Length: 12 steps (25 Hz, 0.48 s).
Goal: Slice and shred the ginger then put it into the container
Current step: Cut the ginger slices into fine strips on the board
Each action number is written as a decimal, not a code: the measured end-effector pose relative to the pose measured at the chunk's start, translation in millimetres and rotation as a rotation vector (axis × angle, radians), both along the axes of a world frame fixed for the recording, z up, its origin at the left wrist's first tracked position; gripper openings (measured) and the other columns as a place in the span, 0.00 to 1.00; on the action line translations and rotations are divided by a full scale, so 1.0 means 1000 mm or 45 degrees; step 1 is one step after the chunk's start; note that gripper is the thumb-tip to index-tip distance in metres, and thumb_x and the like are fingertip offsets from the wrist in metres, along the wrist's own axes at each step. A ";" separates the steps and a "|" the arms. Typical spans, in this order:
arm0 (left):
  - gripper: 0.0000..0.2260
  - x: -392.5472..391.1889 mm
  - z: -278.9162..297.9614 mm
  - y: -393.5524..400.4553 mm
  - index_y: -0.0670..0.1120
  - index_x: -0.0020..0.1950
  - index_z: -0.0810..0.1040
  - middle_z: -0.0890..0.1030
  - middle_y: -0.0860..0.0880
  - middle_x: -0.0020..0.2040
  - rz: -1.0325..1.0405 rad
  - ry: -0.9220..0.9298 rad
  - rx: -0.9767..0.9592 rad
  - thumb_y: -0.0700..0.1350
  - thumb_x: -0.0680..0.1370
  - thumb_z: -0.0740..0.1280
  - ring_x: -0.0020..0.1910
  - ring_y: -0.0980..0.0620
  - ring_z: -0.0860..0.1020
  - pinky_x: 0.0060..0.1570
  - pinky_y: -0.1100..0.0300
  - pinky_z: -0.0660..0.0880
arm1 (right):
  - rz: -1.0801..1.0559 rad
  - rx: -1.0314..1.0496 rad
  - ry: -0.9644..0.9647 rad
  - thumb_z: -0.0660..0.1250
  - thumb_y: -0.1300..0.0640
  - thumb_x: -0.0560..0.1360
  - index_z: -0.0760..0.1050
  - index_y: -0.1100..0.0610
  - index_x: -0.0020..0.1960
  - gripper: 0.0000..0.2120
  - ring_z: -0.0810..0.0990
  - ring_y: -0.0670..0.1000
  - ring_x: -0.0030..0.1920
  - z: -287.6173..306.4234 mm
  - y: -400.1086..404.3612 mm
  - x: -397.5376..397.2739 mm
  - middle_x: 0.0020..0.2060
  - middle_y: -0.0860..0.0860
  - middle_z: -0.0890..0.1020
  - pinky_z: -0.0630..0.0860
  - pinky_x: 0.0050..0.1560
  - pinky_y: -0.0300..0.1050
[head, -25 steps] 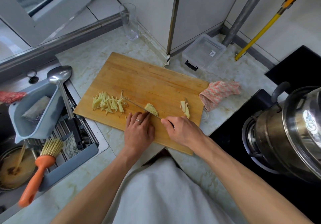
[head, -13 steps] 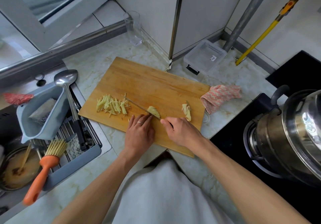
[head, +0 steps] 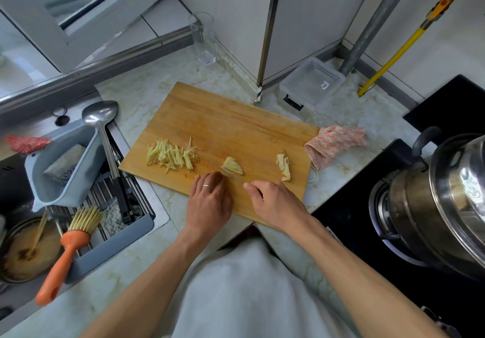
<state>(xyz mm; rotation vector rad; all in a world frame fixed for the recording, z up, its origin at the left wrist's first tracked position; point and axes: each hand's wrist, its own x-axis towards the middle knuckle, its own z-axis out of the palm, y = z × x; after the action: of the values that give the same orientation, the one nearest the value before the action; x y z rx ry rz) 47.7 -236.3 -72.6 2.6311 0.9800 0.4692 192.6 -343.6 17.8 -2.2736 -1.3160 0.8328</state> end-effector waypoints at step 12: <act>0.18 -0.005 -0.003 -0.002 0.40 0.60 0.82 0.80 0.41 0.59 0.027 -0.079 0.036 0.46 0.76 0.61 0.61 0.39 0.76 0.67 0.42 0.69 | -0.072 0.071 0.112 0.55 0.43 0.84 0.62 0.52 0.34 0.22 0.72 0.60 0.34 -0.002 -0.003 0.006 0.26 0.48 0.68 0.70 0.35 0.58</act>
<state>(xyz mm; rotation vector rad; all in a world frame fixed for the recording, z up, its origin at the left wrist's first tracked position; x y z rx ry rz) 42.8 -238.7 -75.3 2.6167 0.9895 0.5695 199.1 -347.0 15.7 -2.1950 -1.2157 0.8557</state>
